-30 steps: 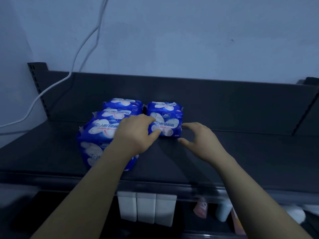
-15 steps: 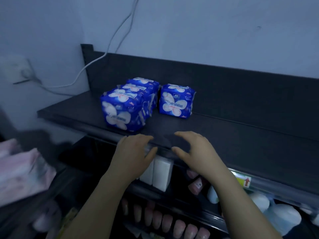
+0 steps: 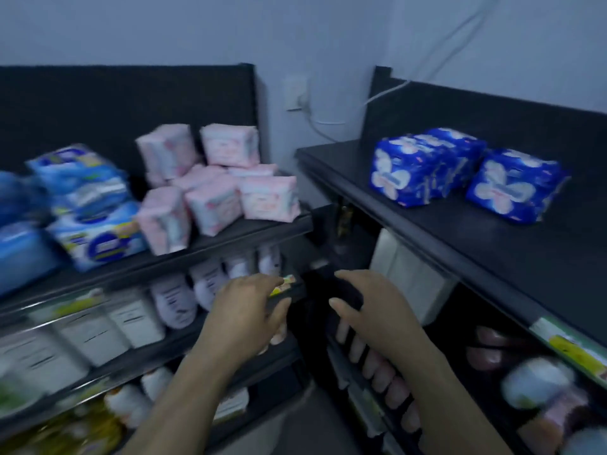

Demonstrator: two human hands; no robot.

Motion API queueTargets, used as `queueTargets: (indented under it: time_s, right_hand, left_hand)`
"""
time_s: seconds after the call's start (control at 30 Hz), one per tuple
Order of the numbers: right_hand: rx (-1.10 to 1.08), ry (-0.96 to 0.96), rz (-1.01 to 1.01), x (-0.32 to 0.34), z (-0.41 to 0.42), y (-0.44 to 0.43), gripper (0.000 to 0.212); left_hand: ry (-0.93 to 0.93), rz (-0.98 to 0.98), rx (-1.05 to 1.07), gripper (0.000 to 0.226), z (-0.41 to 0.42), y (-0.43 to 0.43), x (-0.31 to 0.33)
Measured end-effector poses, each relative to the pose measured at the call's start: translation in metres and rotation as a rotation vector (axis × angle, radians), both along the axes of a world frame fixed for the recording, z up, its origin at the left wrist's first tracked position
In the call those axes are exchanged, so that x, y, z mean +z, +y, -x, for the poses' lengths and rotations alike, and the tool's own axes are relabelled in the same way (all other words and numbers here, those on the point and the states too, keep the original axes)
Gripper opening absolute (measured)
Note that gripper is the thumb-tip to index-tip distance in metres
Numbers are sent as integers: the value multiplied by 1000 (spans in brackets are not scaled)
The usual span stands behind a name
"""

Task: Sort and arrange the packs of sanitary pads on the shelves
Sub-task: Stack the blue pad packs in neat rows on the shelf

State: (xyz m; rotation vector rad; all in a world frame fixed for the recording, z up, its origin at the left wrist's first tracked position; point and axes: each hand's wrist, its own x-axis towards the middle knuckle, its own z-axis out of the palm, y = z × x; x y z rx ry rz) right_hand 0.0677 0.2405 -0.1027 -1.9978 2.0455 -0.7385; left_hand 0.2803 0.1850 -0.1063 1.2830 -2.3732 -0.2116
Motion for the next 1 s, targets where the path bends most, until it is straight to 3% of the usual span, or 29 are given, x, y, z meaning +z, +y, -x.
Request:
queueTargets:
  time_s: [0.37, 0.67, 1.0]
  right_hand:
    - [419, 66, 53, 8, -192, -1, 50]
    - [755, 58, 32, 14, -418, 59, 50]
    - [1000, 44, 40, 29, -615, 127, 47]
  left_hand:
    - [-37, 1, 506, 39, -189, 89, 7]
    - [-73, 35, 905, 39, -393, 224, 19]
    - [-77, 17, 1169, 39, -561, 333, 28]
